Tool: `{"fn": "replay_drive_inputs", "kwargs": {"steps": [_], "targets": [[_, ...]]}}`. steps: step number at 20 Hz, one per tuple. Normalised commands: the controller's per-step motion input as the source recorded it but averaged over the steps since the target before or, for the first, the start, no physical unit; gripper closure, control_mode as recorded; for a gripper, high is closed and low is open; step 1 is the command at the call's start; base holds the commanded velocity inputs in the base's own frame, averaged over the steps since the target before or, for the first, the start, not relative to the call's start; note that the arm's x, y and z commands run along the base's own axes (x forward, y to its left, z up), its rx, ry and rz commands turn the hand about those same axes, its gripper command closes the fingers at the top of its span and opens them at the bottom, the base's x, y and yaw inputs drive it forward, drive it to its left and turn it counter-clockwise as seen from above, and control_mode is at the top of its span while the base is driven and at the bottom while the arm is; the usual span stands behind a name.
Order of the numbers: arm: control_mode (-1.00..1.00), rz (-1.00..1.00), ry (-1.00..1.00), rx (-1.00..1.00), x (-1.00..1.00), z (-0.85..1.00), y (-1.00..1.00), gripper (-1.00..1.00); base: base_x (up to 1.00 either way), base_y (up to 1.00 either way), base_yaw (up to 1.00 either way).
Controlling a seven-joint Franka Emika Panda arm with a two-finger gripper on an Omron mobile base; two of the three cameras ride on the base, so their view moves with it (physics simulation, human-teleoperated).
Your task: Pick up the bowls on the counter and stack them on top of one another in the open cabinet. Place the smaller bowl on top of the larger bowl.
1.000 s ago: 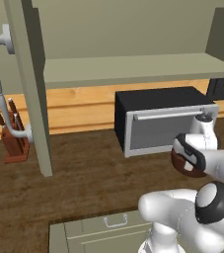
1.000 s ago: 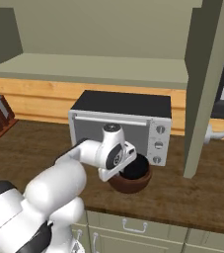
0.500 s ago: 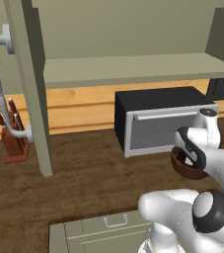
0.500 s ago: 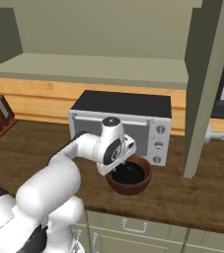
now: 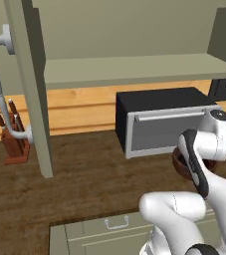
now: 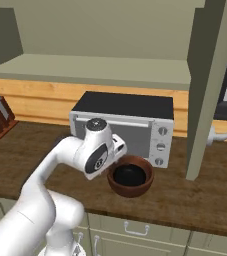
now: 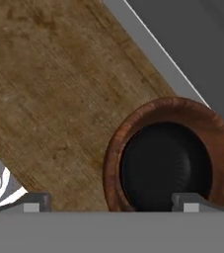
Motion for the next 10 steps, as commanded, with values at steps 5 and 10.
{"fn": "replay_drive_inputs", "kwargs": {"steps": [5, 10], "targets": [[-1.00, -0.06, 0.06, -0.01, -0.20, -0.25, 0.43, -1.00, 0.00, 0.00, 0.00], [-1.00, -0.24, 0.00, -0.06, 0.30, -0.16, -0.05, -1.00, 0.00, 0.00, 0.00]]}}
